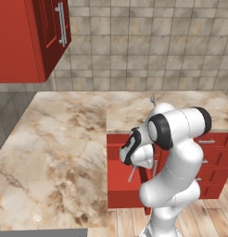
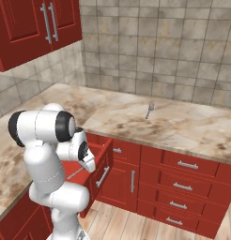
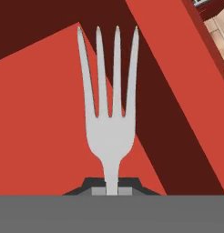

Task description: Organize the utensils by type. Pick up the wooden spoons from the counter and place them in the open cabinet. Then pick up the metallic utensils from the counter and place them in the open drawer.

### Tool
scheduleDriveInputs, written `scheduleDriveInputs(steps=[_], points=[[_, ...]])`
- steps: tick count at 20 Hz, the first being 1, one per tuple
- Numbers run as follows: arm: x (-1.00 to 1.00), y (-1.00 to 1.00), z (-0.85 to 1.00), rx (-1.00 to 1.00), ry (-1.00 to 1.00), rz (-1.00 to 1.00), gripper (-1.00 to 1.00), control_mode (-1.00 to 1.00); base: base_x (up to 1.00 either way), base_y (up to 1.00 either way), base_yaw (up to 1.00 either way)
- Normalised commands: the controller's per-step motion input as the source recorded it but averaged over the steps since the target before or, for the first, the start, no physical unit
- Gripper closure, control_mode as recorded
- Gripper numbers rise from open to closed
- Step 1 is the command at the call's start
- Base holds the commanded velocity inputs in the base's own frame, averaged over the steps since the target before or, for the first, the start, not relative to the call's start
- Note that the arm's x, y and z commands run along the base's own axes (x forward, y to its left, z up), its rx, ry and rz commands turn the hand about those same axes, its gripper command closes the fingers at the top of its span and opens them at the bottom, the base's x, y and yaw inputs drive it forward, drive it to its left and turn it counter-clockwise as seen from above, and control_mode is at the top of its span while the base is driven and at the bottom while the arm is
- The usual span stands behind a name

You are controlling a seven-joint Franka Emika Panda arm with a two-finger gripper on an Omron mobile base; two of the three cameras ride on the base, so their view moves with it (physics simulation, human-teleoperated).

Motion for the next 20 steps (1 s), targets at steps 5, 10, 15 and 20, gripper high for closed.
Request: scheduleDriveInputs(steps=[5, 10, 15, 20], points=[[0.0, 0.0, -0.26, 0.0, 0.0, 0.0, 1.0, -1.0, 0.0, 0.0, 0.0], [-0.01, -0.08, -0.27, 0.0, 0.01, -0.03, 1.0, -1.0, 0.0, 0.0, 0.0], [-0.04, -0.26, -0.32, -0.01, 0.05, -0.06, 1.0, -1.0, 0.0, 0.0, 0.0], [-0.07, -0.35, -0.39, 0.0, 0.05, -0.08, 1.0, -1.0, 0.0, 0.0, 0.0]])
